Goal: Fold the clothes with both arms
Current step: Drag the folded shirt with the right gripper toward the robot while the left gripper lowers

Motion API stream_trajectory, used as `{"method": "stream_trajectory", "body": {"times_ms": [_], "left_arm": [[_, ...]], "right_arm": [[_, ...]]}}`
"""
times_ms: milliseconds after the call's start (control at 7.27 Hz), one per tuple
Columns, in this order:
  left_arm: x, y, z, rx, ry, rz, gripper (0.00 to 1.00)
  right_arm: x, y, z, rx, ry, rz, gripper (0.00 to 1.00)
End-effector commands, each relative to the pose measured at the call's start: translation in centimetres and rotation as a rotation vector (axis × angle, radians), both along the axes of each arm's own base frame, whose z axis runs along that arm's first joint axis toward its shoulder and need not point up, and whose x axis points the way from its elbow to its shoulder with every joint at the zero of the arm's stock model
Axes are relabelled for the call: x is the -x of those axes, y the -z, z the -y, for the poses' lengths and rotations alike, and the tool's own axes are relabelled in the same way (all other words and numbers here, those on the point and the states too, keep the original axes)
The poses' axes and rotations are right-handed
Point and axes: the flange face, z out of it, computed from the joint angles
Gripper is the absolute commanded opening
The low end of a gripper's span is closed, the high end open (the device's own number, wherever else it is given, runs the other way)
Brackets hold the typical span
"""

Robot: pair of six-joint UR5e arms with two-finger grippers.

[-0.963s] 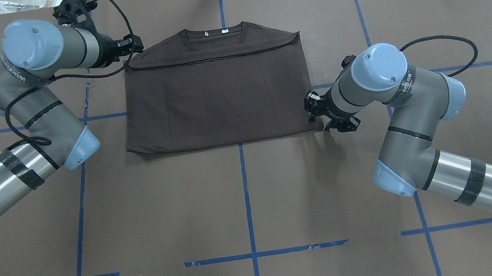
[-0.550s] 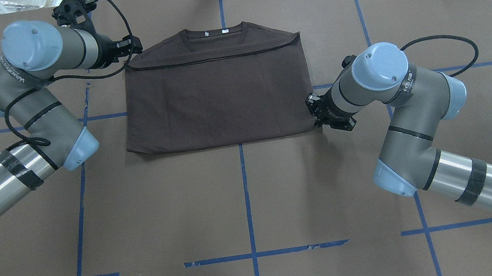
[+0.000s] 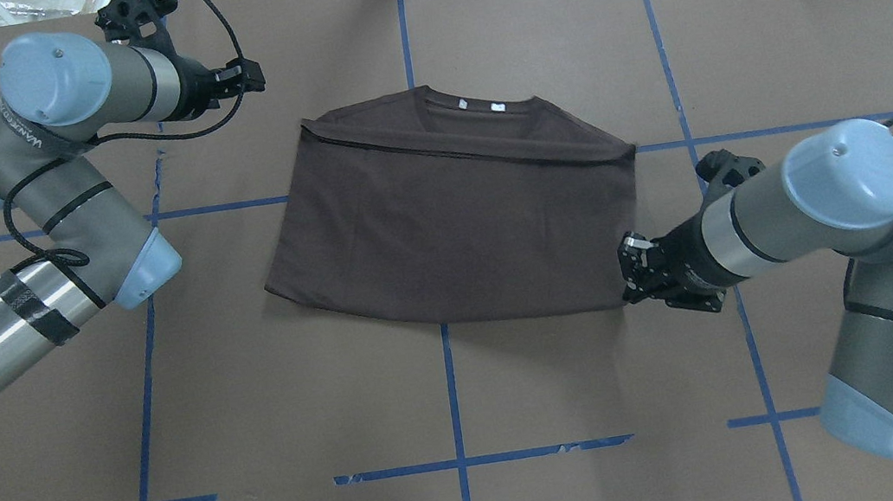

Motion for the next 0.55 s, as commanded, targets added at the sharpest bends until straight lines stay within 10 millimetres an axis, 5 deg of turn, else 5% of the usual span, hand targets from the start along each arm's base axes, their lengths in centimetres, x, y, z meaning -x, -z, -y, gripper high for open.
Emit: {"method": "stream_trajectory", "body": {"times_ms": [0,138,275,413], "left_arm": [[0.3,3.8,-2.6,0.024,-0.100,-0.113,0.87],[0.8,6.3,-4.2,0.000,-0.140,-0.158,0.90],[1.2,7.9,-7.6,-0.029,-0.180,-0.197,0.95],[2.3,5.8,-12.6,-0.034,-0.175,-0.206,1.00]], "right_arm": [[0.6,2.5,-11.3,0.093,0.192,0.045,0.00],[2.5,1.7,-16.1,0.098,0.300,0.023,0.00],[3.3,1.6,-18.3,0.091,0.340,0.015,0.22],[3.7,0.6,-19.0,0.066,0.316,-0.010,0.99]]}}
